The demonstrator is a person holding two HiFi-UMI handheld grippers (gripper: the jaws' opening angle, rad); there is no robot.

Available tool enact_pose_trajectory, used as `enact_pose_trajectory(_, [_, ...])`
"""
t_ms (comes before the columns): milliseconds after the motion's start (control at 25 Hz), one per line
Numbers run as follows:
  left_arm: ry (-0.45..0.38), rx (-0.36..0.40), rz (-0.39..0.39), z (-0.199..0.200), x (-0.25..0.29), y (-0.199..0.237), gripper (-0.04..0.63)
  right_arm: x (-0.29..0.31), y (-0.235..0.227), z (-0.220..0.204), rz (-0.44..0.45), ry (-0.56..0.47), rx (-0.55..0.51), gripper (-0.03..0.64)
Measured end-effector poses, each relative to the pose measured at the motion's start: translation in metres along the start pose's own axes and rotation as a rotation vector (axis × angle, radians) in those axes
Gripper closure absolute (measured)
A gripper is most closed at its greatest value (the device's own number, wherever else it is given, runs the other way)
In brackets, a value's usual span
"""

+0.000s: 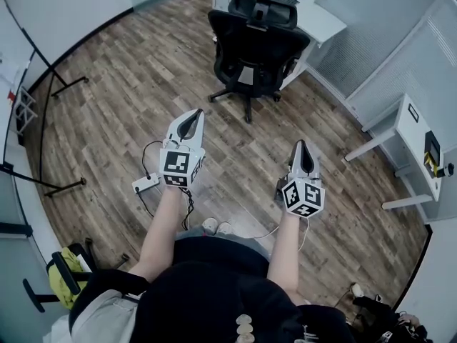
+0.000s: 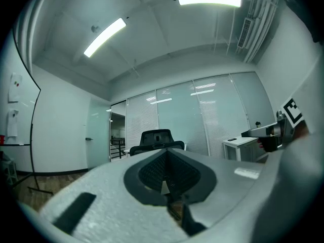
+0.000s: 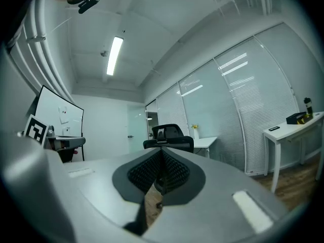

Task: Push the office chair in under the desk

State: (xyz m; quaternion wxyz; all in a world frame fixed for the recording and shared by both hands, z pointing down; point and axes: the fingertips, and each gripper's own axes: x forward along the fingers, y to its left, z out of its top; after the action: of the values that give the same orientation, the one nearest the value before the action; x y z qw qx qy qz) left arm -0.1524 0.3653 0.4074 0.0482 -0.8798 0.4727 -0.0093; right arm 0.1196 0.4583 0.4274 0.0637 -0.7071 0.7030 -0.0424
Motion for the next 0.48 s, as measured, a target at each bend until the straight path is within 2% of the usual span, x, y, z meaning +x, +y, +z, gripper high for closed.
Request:
enact_pose_trajectory(160, [0.003, -0.014, -0.013, -0.0037, 0.0001, -0.0037, 0.589, -0.0003, 0.0024, -0.0016, 0.018, -0.001, 0.003, 0.611])
enact_pose_trajectory(240, [-0.008, -0.039, -0.019, -0.003, 0.0005, -0.0048, 0.587, -0.0004, 0.0009, -0.0012, 0.024, -0.006, 0.011, 0.585])
enact_pose_trajectory(480, [-0.034, -0.108, -0.031, -0.0019, 0.0009, -0.0054, 0.463, 0.0006, -0.0051, 0.0011, 0.045, -0.026, 0.043, 0.491])
